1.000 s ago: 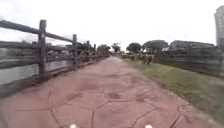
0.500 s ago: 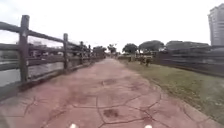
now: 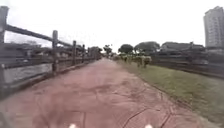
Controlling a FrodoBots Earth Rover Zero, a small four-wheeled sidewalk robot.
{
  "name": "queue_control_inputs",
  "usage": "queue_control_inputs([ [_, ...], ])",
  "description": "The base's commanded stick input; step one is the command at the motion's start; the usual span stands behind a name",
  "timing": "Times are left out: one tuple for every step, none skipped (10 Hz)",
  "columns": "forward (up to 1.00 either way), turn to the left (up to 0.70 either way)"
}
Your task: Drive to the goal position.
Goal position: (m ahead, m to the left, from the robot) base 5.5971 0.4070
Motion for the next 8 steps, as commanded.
queue_control_inputs([
  [0.93,0.00],
  [0.93,0.00],
  [0.93,0.00],
  [0.93,0.00],
  [0.93,0.00],
  [0.93,0.00],
  [0.93,0.00],
  [0.93,-0.07],
])
